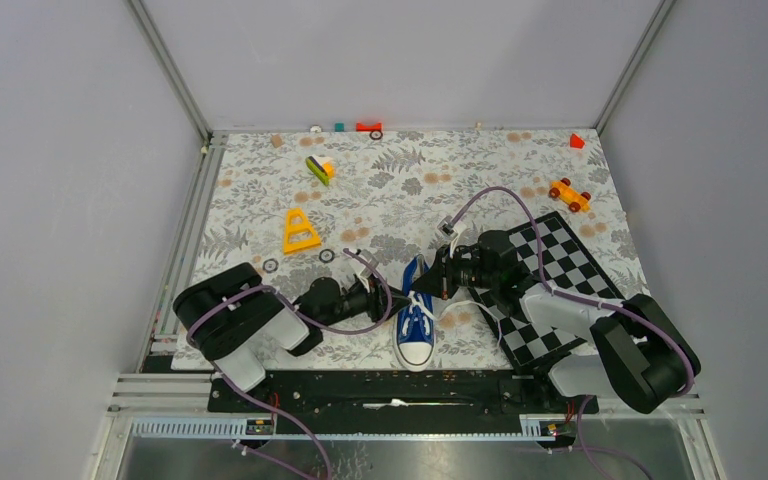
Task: Tie the shoes
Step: Fold the shoelace.
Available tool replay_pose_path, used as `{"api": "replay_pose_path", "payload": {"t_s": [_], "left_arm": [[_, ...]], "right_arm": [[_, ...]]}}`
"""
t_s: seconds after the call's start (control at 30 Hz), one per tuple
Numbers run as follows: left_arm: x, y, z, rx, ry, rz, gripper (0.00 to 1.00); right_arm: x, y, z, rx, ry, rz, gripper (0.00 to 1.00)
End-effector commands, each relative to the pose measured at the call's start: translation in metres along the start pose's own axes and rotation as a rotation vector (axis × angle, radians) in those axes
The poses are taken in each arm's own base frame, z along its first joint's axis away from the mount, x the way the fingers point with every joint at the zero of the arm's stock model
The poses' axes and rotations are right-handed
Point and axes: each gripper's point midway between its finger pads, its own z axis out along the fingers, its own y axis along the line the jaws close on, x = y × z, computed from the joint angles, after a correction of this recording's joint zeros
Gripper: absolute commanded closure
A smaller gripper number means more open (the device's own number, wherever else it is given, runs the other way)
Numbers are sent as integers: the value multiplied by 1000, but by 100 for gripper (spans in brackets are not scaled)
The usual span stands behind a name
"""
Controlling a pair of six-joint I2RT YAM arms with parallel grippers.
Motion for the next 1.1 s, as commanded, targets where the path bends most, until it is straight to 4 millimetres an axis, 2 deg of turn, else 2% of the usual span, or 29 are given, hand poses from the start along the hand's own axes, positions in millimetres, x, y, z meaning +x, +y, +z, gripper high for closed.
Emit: {"api": "replay_pose_path", "payload": {"t_s": [0.0, 0.3, 0.67, 1.07], "left_arm": [[-22, -15, 10, 84, -76, -2, 67], [-21, -19, 13, 109, -71, -23, 66], [-20, -20, 22, 126, -60, -40, 70], [-19, -21, 21, 130, -58, -46, 94]], "right_arm": [[-16, 4, -2, -7, -47, -49, 100], [-16, 4, -3, -6, -46, -48, 100], [-16, 5, -3, -10, -46, -48, 100], [-16, 5, -3, -8, -47, -44, 100]]}}
